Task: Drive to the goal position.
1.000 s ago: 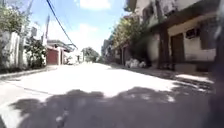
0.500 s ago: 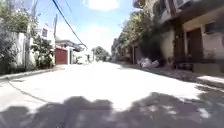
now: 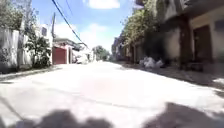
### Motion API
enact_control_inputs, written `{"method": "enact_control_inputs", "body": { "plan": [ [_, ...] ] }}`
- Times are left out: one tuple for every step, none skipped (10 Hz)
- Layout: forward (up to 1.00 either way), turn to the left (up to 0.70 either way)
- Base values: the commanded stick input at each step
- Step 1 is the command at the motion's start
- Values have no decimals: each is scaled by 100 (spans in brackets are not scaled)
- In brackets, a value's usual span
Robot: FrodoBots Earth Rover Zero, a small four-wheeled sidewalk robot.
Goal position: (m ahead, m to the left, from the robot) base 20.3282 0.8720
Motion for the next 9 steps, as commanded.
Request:
{"method": "enact_control_inputs", "body": {
  "plan": [
    [100, 0],
    [100, 0],
    [100, 0],
    [100, 0],
    [100, 0],
    [100, 0],
    [100, 0],
    [100, 0],
    [100, 0]
  ]
}}
